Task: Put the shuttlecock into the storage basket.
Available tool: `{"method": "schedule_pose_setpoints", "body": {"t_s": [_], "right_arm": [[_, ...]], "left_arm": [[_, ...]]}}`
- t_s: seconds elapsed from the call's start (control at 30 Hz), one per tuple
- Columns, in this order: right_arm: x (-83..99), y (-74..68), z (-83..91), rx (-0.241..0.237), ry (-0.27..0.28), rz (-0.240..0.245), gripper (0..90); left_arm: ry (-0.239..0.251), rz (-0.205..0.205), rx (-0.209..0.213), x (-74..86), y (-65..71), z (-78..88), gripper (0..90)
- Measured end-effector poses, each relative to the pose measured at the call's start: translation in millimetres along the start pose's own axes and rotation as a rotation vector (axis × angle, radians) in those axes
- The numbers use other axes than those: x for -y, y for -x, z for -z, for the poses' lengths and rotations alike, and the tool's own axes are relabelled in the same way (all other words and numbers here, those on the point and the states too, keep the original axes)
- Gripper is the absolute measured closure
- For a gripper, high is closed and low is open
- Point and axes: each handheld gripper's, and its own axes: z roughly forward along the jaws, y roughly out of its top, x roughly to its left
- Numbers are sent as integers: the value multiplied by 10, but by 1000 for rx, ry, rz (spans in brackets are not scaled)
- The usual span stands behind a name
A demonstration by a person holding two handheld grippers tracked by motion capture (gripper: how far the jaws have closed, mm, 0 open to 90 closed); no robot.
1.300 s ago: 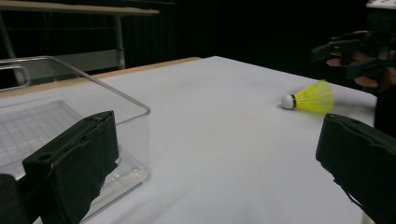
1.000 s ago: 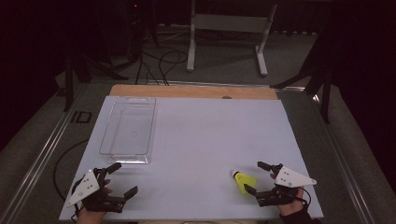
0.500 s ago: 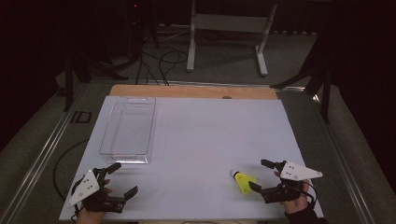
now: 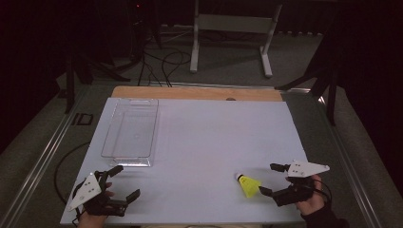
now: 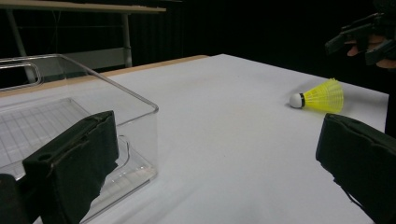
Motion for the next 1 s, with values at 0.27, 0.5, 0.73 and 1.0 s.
{"method": "schedule_pose_setpoints", "body": {"t_s": [0.27, 0.5, 0.73, 1.0], "right_arm": [[10, 11, 4, 7, -100, 26, 87], [-3, 23, -17, -3, -172, 26, 87], [-23, 28, -52, 3, -280, 13, 92], [-21, 30, -158, -9, -436, -16, 91]], "left_arm": [[-4, -3, 7, -2, 4, -3, 0], [-9, -7, 7, -3, 10, -7, 0], [-11, -9, 7, -2, 11, -7, 0], [-15, -9, 12, -1, 14, -7, 0]]}}
